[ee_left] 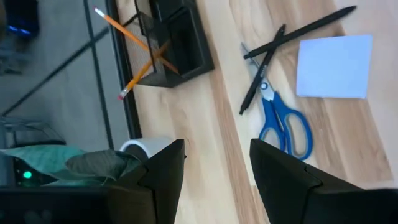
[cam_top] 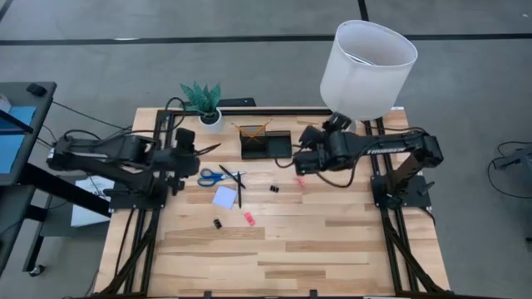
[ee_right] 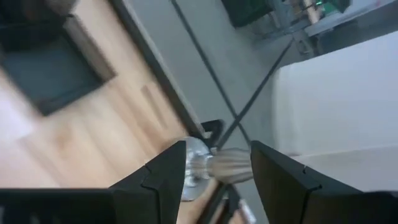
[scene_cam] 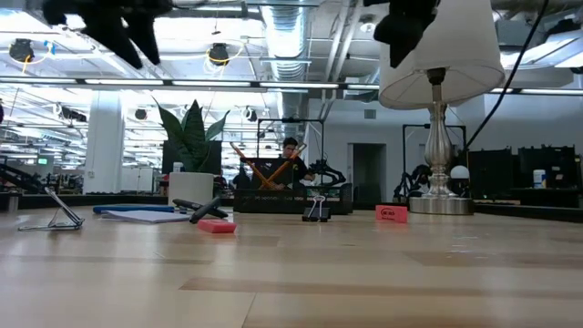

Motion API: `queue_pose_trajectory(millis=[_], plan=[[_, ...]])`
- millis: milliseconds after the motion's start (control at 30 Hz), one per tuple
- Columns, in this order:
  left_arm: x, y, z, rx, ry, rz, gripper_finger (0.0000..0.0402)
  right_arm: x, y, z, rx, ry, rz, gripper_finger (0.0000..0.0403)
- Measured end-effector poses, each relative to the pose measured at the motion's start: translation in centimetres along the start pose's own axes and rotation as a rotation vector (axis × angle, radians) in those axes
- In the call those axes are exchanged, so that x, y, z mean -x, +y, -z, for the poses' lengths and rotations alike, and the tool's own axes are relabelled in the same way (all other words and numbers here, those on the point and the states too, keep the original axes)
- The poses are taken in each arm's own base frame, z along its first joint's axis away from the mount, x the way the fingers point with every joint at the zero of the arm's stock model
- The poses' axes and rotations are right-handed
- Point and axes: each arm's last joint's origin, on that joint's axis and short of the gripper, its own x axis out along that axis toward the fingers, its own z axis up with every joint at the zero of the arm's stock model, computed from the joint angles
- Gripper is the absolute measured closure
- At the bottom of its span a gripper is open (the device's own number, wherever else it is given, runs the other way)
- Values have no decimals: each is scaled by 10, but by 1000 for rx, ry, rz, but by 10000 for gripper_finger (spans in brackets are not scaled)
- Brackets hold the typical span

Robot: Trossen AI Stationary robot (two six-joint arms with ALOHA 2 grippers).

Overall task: Pick and place office supplies into organizer
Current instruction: Put the top black ball pen into the desk organizer

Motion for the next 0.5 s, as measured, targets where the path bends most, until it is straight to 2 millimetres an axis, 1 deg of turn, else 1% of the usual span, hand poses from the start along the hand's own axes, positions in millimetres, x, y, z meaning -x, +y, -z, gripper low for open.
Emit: queue_pose_trajectory(millis=[133,233,333,500], plan=[[-17,14,-3,39,25,21,226,-7,-16,1,36,23,4,233],[-29,24,-2,77,44,58,226,-7,-31,5,64,49,-55,237],[-39,32,2,130,73,94,226,-5,-46,13,61,82,-186,239],[-50,41,7,189,86,156,226,5,-68,28,-9,116,-435,239]])
